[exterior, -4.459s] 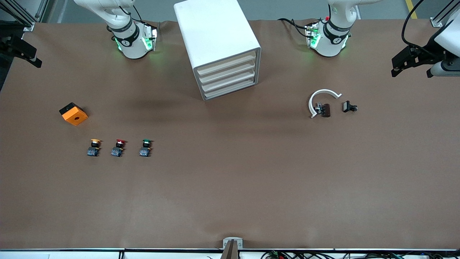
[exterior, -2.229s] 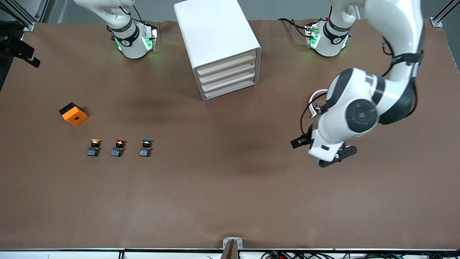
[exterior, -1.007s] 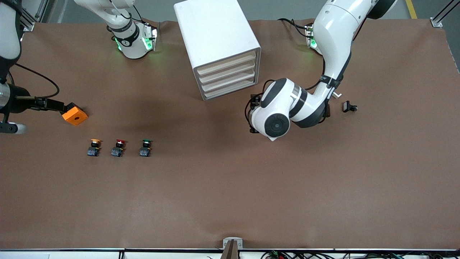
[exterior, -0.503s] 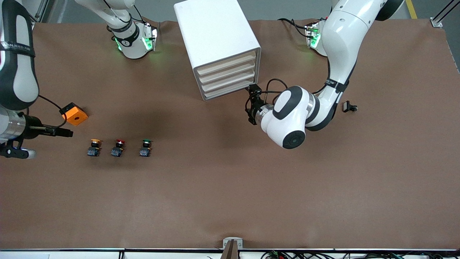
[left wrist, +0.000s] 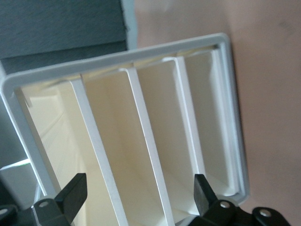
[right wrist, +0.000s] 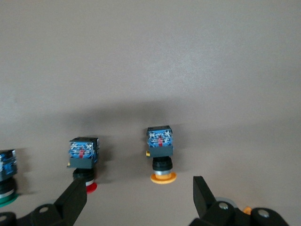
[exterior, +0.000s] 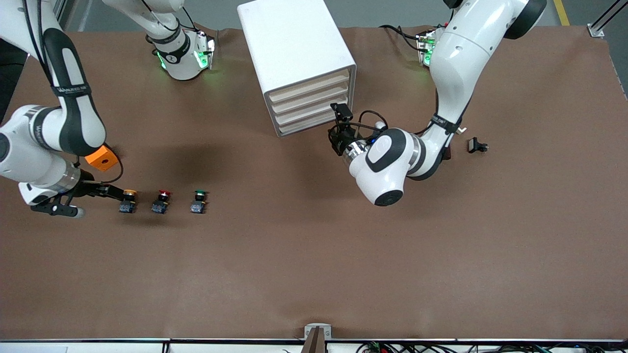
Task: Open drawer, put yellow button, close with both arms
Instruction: 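Grasp the drawer handle with the left gripper while the right gripper reaches the yellow button, then close the right gripper on the yellow-capped button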
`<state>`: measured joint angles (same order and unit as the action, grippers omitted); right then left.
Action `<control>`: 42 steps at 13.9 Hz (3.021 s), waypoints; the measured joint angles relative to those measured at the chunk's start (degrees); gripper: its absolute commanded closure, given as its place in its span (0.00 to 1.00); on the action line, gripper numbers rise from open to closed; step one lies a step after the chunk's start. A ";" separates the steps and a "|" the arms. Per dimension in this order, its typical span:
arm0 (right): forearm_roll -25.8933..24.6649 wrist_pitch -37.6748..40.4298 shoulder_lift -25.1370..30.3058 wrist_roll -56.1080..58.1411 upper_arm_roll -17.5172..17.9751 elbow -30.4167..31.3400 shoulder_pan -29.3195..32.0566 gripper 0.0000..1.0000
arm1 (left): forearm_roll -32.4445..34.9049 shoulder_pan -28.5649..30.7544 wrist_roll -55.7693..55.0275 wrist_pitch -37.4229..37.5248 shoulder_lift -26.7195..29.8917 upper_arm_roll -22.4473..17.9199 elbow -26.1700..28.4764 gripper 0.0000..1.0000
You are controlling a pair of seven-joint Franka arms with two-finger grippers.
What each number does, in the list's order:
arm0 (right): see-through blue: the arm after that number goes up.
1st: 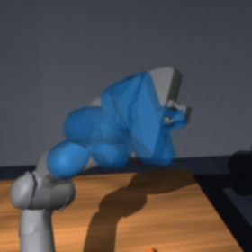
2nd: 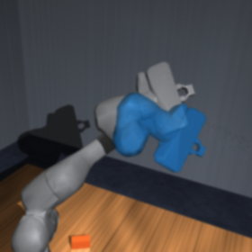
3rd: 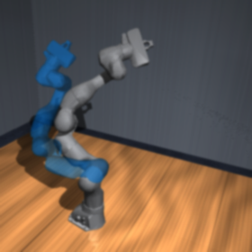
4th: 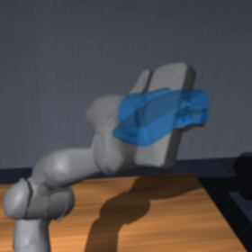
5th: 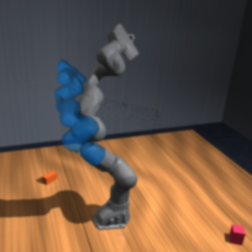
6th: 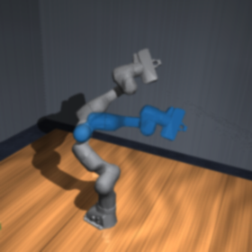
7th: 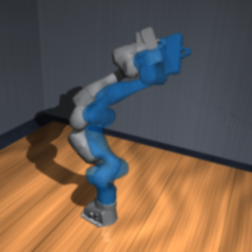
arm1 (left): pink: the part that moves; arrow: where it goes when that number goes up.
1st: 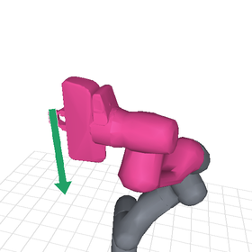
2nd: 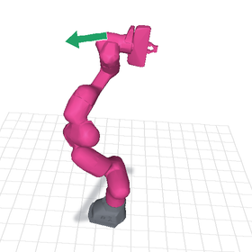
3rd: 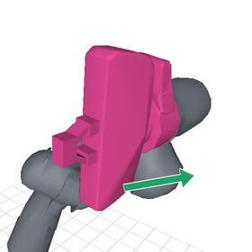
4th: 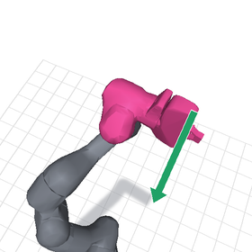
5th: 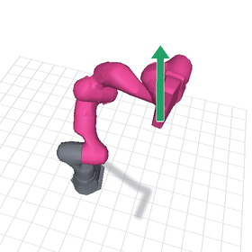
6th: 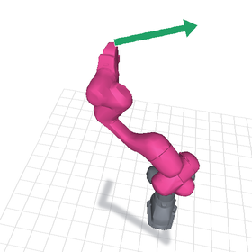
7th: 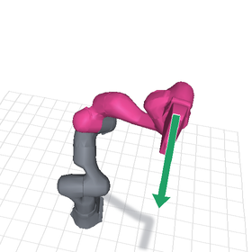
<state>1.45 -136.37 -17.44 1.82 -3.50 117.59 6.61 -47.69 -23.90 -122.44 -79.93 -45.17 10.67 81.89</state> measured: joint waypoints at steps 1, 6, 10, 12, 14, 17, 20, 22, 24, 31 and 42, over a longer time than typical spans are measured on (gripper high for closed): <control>0.00 -2.87 0.00 0.00 -0.02 1.71 0.06 0.00 | -1.47 -0.01 0.00 0.21 -1.28 0.00 0.08 0.00; 0.00 -9.56 -2.41 0.04 -0.11 5.38 1.18 0.00 | -4.78 0.07 -0.09 5.63 -3.88 0.00 0.09 0.00; 0.00 -11.58 -5.93 0.15 -0.08 4.52 1.93 0.00 | -6.45 -0.35 -3.22 8.35 -3.88 0.09 0.04 0.00; 0.00 -11.60 -7.60 0.15 -0.05 3.08 1.93 0.00 | -7.85 -1.32 -5.19 8.61 -4.03 0.14 0.11 0.00; 0.00 -11.60 -8.81 0.15 -0.04 1.99 1.93 0.00 | -9.37 -2.13 -7.18 9.66 -4.78 0.16 0.24 0.03; 0.01 -11.54 -10.49 0.13 -0.04 0.08 1.93 0.00 | -9.88 -3.71 -8.06 10.29 -5.73 0.18 0.43 0.21; 0.10 -11.58 -13.42 0.09 -0.05 -1.52 1.96 0.00 | -10.05 -4.53 -8.14 10.38 -6.01 0.18 0.82 0.38; 0.11 -11.58 -14.33 0.07 -0.05 -1.81 1.96 0.29 | -10.50 -4.70 -8.64 10.41 -6.01 0.19 0.83 0.45; 0.11 -11.34 -14.48 0.09 -0.05 -1.87 1.96 0.97 | -11.35 -5.01 -9.63 10.45 -6.01 0.20 0.83 0.52; 0.13 -8.42 -14.30 0.13 0.41 -2.91 1.95 1.00 | -12.34 -5.37 -10.42 10.68 -5.97 0.21 0.66 0.77; 1.02 10.70 -8.08 -0.99 0.62 -9.82 1.94 1.00 | -13.16 -3.90 -11.94 11.60 -5.23 -4.54 -1.10 0.87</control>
<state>2.47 -125.66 -25.52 0.83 -2.88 107.76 8.56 -60.85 -27.81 -134.39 -68.33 -50.40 6.13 80.79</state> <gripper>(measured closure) 0.590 0.855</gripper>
